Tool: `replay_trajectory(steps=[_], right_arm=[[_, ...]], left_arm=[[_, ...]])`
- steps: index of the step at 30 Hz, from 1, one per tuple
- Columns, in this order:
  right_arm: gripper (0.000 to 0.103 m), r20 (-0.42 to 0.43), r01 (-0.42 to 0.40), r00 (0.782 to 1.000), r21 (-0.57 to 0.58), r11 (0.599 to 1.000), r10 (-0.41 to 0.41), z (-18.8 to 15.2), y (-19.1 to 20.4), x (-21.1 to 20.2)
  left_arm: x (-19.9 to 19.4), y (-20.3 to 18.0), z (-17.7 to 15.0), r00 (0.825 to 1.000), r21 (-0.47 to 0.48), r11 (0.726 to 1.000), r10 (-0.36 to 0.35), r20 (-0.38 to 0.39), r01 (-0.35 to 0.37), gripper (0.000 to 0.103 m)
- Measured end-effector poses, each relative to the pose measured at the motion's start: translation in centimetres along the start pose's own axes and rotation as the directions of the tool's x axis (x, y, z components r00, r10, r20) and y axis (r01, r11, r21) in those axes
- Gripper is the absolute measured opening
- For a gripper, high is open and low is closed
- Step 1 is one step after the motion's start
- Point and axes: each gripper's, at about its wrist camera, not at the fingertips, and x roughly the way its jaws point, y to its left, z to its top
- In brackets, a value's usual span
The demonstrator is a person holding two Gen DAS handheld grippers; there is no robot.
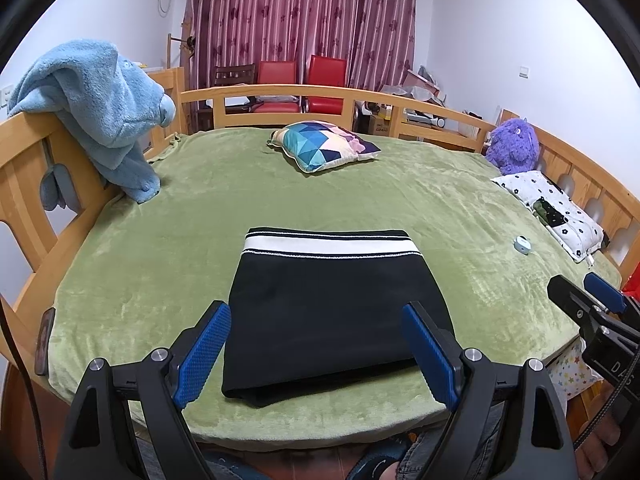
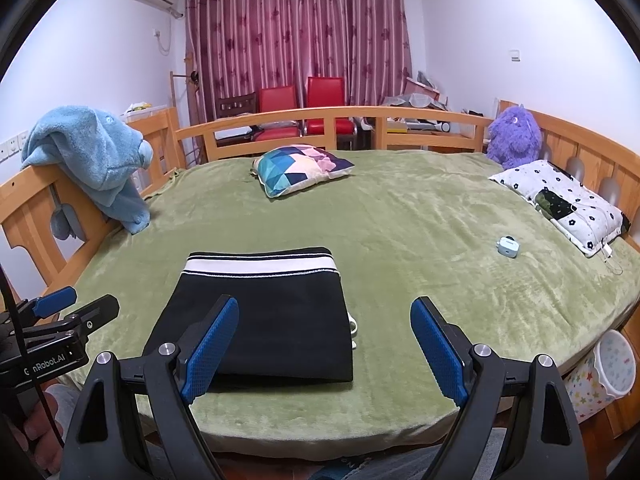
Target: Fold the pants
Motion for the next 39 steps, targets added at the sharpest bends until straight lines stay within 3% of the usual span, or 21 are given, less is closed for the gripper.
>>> replay_trajectory(steps=[39], right_arm=[[0.087, 0.009, -0.004, 1.0, -0.003, 1.0, 0.004, 0.06, 0.87, 0.09]], left_arm=[[-0.7, 0.39, 0.31, 0.999, 0.012, 1.0, 0.016, 0.029, -0.017, 0.086]])
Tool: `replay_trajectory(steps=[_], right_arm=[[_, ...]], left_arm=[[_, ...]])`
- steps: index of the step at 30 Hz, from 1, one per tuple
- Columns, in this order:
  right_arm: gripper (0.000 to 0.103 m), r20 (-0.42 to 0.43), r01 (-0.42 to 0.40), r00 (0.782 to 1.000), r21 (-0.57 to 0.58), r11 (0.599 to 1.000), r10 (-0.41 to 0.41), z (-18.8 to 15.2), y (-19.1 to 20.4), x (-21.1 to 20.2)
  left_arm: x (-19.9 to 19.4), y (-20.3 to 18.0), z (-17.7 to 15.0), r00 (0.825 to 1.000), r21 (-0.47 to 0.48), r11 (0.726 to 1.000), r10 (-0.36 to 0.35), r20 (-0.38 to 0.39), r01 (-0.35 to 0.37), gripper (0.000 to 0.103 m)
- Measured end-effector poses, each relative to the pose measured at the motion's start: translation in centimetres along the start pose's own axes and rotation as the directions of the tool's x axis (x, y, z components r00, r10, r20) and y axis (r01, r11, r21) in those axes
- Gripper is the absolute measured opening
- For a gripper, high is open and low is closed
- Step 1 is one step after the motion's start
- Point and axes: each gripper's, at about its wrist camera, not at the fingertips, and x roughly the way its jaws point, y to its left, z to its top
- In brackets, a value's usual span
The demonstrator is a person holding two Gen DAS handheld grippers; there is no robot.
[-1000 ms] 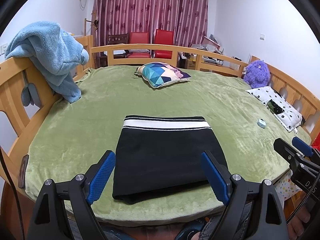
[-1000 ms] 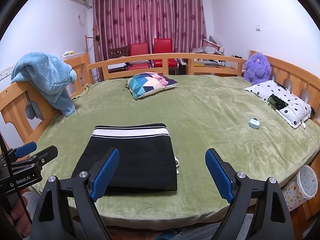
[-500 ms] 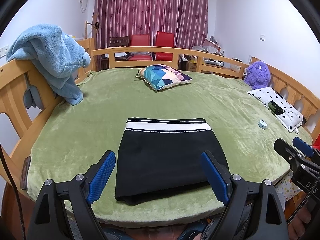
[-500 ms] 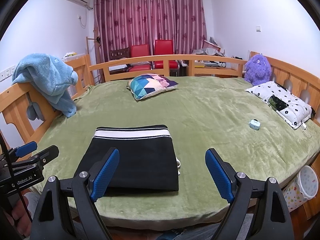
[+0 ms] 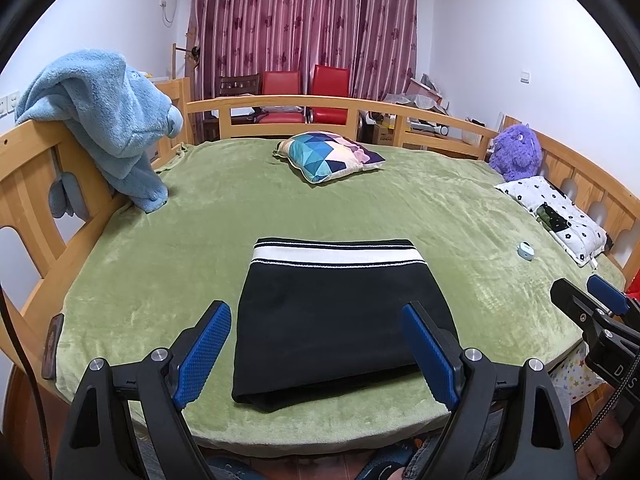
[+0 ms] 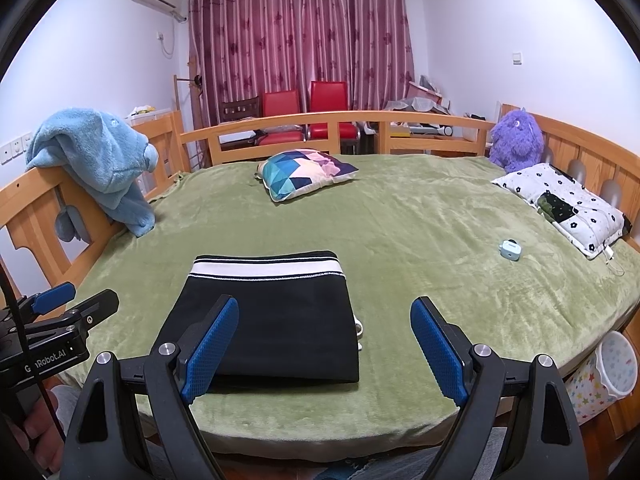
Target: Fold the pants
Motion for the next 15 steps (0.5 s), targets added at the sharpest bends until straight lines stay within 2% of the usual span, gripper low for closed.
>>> replay_trajectory(steps=[15], right_arm=[[0.087, 0.01, 0.0, 1.0, -0.002, 1.0, 0.0, 0.1, 1.0, -0.4]], left_arm=[[-0.7, 0.2, 0.8, 1.0, -0.008, 1.0, 0.005, 0.008, -0.005, 0.086]])
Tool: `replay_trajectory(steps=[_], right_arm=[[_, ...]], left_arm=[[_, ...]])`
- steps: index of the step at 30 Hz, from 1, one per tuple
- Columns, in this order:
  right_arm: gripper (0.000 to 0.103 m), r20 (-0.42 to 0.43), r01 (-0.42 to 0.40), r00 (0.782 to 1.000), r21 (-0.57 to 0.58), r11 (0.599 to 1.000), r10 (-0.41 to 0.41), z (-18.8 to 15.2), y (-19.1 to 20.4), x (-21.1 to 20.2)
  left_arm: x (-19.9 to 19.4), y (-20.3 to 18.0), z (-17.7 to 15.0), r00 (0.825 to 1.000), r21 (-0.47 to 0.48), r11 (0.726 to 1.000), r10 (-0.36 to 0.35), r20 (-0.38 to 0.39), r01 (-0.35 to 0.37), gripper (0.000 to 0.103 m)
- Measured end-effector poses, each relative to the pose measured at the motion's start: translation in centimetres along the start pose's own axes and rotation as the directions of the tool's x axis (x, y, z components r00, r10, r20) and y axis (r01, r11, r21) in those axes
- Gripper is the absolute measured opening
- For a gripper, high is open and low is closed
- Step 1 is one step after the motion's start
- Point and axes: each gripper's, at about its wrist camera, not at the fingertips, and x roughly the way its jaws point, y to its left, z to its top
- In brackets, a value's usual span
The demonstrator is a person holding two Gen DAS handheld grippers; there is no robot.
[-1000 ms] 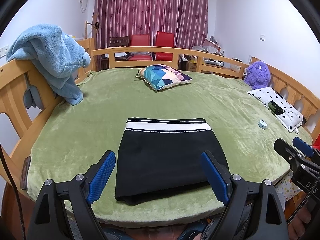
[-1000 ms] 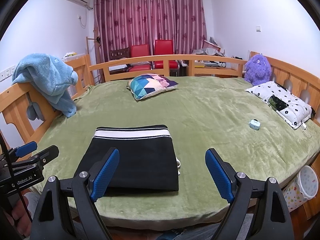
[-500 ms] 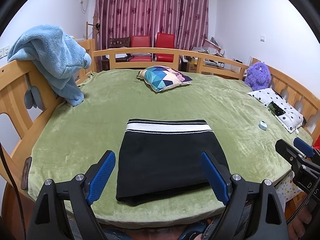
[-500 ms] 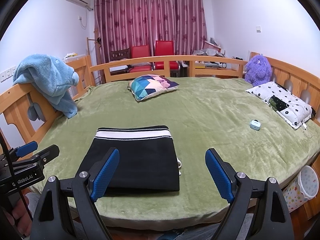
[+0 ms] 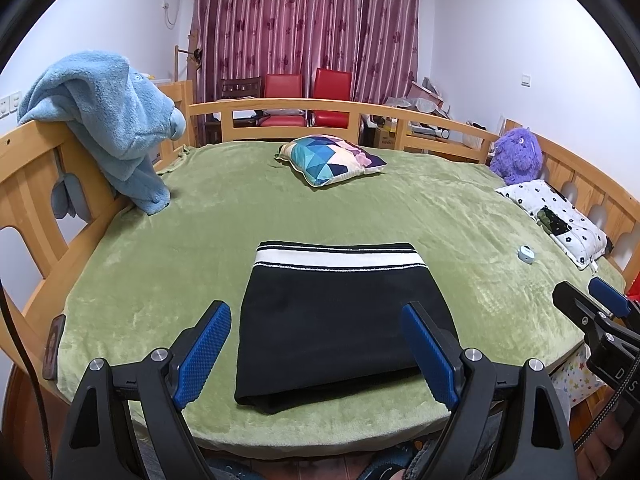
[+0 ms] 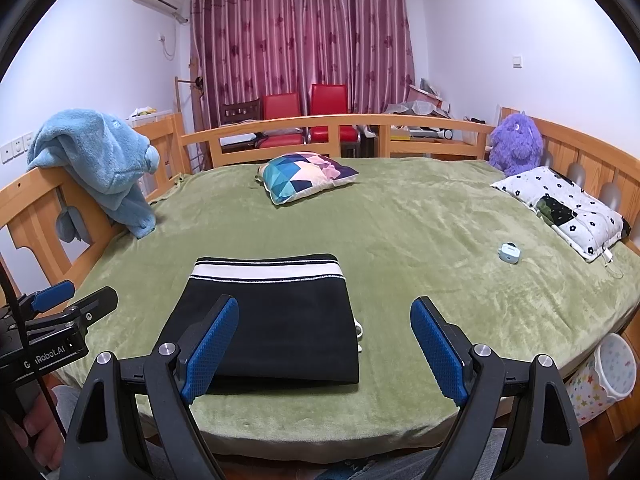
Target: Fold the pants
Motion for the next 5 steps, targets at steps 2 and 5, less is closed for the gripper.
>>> replay_trajectory(steps=[2, 5], right_arm=[[0.087, 0.0, 0.0, 1.0, 0.0, 1.0, 0.0, 0.03, 0.09, 0.03], [0.087, 0.004, -0.002, 1.0, -0.001, 1.0, 0.002, 0.09, 0.19, -0.14]], left_arm=[[0.01, 0.01, -0.09, 1.0, 0.001, 1.0, 0.0, 0.0, 0.0, 0.086], [-0.01, 0.05, 0.08, 1.0, 0.003, 1.0, -0.001, 0.003, 0.001, 0.086]])
